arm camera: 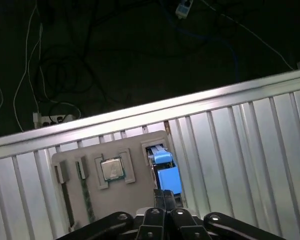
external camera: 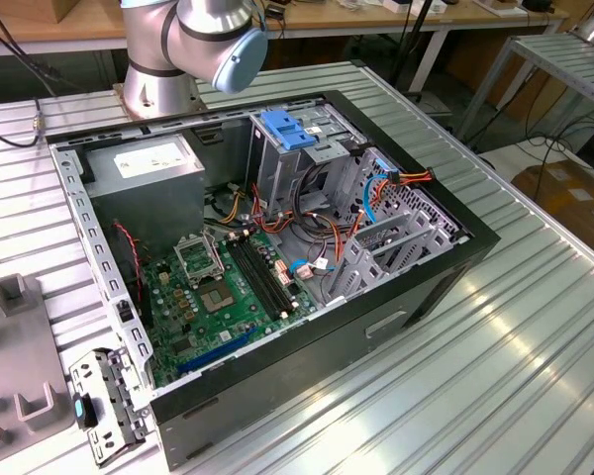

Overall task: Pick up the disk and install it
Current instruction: 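Pick up the disk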

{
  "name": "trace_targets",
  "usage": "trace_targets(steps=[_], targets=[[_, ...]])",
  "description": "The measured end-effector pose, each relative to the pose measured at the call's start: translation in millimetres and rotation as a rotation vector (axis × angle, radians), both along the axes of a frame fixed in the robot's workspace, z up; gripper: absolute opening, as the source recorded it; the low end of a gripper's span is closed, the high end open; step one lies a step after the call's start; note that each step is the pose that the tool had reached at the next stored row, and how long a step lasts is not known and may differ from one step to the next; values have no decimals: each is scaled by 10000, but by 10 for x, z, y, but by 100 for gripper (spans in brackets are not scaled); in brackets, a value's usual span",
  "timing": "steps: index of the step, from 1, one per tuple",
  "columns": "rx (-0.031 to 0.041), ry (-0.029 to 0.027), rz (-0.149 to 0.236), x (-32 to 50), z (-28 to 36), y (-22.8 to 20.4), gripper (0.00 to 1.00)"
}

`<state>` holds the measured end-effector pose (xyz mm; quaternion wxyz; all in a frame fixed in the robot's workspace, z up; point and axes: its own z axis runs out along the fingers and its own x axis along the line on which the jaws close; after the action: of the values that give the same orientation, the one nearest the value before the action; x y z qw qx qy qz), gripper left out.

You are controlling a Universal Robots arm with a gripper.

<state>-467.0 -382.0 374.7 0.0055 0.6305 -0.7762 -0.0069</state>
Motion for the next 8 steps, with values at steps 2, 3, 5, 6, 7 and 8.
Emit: trace_targets(steps=[2, 3, 5, 6, 7, 8], targets=[[0, 1, 372, 0, -10, 0, 11], [0, -1, 636, 0, -18, 0, 11], [0, -2, 1108, 0, -28, 0, 11], [0, -3, 1237, 0, -33, 0, 11], [0, -7, 1322, 1, -40, 0, 17], [0, -18, 1389, 0, -48, 0, 17]])
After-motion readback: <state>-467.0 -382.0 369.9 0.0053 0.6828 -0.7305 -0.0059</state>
